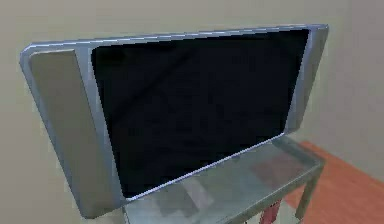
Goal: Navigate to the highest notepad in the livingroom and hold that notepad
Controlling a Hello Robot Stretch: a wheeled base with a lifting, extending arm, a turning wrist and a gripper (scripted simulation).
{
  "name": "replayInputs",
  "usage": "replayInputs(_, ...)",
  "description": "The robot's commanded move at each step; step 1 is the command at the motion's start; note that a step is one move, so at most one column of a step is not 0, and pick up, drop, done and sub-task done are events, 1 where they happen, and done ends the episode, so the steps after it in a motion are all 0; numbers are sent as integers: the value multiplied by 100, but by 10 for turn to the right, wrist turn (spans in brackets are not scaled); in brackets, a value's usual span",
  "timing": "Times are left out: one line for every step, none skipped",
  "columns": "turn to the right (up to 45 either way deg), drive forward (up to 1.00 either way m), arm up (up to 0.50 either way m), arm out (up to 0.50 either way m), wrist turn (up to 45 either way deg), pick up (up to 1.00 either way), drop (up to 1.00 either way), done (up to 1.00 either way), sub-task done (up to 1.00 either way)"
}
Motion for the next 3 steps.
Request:
replayInputs(450,0,0,0,0,0,0,0,0)
replayInputs(450,0,0,0,0,0,0,0,0)
replayInputs(450,0,0,0,0,0,0,0,0)
